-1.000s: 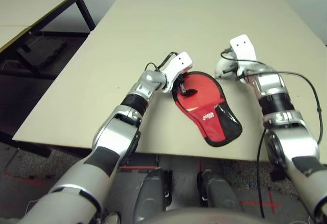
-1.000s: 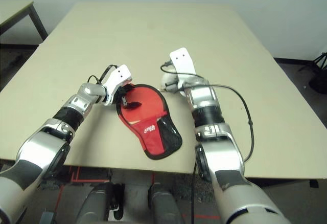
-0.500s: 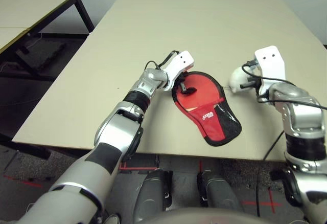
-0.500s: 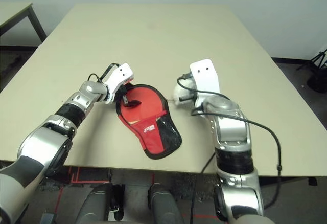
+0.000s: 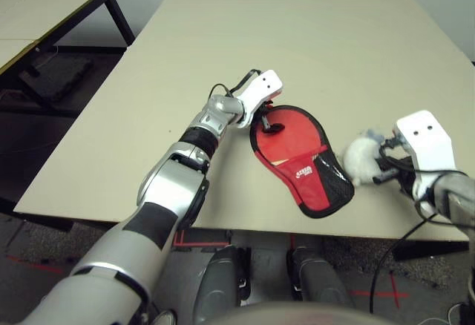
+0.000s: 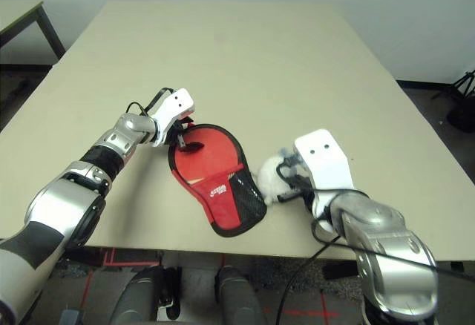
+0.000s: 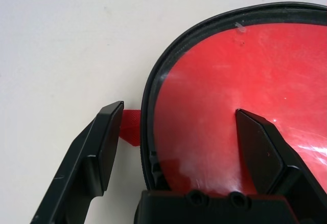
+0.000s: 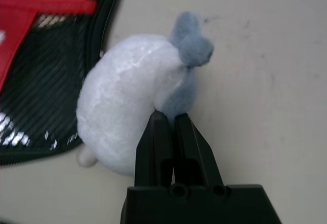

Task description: Store the ping-pong paddle in its case and zip it.

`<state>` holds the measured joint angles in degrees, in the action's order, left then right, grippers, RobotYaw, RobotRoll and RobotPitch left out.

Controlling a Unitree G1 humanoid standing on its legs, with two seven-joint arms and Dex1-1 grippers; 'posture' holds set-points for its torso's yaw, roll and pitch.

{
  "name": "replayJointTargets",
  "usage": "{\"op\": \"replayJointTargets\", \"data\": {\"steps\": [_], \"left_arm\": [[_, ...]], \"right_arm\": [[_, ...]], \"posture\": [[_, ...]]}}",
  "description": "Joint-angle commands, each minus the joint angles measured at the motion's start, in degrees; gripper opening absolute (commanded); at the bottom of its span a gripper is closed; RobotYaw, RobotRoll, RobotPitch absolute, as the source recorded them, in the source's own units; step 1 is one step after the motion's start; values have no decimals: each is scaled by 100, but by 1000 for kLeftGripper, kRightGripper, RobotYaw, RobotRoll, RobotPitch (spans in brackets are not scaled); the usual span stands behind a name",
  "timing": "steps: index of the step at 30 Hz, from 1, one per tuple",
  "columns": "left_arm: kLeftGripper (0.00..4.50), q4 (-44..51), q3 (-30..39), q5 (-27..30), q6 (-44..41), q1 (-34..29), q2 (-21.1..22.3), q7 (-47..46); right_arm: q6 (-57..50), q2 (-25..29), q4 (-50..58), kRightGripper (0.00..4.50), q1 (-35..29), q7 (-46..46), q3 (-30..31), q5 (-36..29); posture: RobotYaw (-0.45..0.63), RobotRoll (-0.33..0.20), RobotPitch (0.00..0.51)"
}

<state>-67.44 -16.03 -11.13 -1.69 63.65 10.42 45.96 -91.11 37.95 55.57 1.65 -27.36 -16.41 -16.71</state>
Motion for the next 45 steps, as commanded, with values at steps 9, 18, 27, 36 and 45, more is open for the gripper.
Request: {"op": "replayJointTargets", "data": {"steps": [9,18,27,36,45], "left_arm": [[4500,-441,-145,-343,-90,-248,55,-148],[4500,504,928,730,-253,-188,471,339],[4500,1514,2348,1373,-213,-800,1293,-1705],[4500,2375,2856,1501,74,-2119,1146,-3241],[4500,2983,3101,1651,-230,-2739,874,-4010]], "right_arm": [[-139,970,408,20,-988,-308,-1369,-1764],[-139,1794,-1472,2125,440,-576,-1994,-3414],[3498,261,-5311,4484,2877,989,-679,-910],[7893,-575,-9882,4484,4271,1283,269,756],[9209,-710,-11968,4484,4673,1491,188,913]], "posture": [[-318,0,142],[-263,0,130],[-130,0,131],[-8,0,141],[37,0,172]]}}
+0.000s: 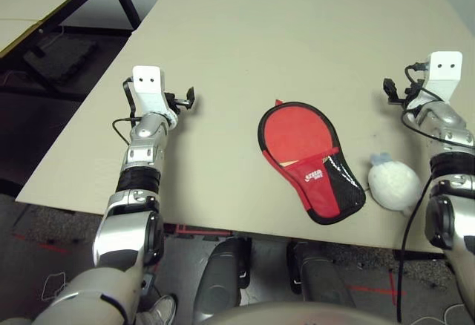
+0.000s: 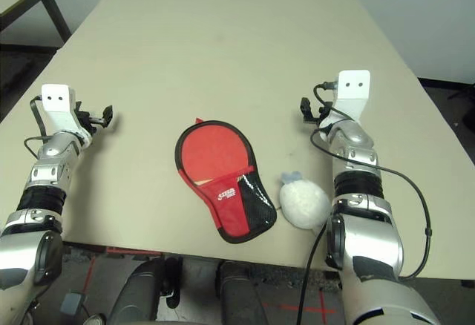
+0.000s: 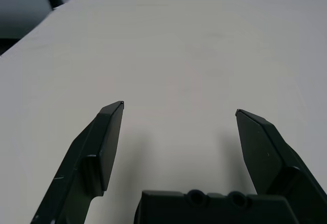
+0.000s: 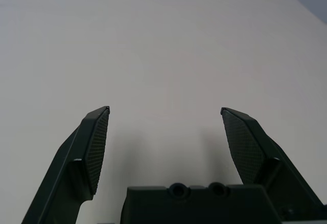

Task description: Store the ping-pong paddle in its case and zip it.

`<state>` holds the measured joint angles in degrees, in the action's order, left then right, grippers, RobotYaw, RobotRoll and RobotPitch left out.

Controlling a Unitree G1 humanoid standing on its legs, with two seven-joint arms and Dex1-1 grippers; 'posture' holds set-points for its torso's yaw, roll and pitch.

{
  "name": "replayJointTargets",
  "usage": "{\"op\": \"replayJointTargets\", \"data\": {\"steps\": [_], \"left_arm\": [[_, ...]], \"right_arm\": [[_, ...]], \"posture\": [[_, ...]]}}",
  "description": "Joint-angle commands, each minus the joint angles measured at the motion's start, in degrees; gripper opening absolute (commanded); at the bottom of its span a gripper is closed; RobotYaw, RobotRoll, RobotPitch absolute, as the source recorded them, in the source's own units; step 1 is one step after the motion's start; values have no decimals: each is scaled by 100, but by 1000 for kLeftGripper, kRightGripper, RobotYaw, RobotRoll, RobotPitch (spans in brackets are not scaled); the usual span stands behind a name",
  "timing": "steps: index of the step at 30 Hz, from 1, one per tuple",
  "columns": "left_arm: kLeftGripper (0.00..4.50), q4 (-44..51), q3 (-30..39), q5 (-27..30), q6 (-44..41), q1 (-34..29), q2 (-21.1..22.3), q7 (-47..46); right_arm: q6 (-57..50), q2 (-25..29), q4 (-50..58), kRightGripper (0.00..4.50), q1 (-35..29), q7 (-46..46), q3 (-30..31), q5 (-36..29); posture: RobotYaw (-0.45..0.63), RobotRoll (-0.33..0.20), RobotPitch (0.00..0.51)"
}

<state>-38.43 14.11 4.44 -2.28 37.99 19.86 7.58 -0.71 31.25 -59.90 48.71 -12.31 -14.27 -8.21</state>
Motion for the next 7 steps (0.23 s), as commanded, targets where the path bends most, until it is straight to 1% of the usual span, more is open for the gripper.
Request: {"op": "replayJointTargets", "data": {"steps": [1,4,7], "left_arm": [[4500,60,85,94,-166,-178,-78,-192],[4500,-93,14,51,-127,-101,-120,-224],[4500,-452,-54,18,-33,95,-83,-116]], "right_arm": [[207,-37,-498,4484,-37,-24,-22,65],[313,43,-692,4484,-54,18,-23,98],[350,94,-759,4484,-115,79,-82,65]], "posture": [[36,0,173],[20,0,168],[-5,0,154]]}}
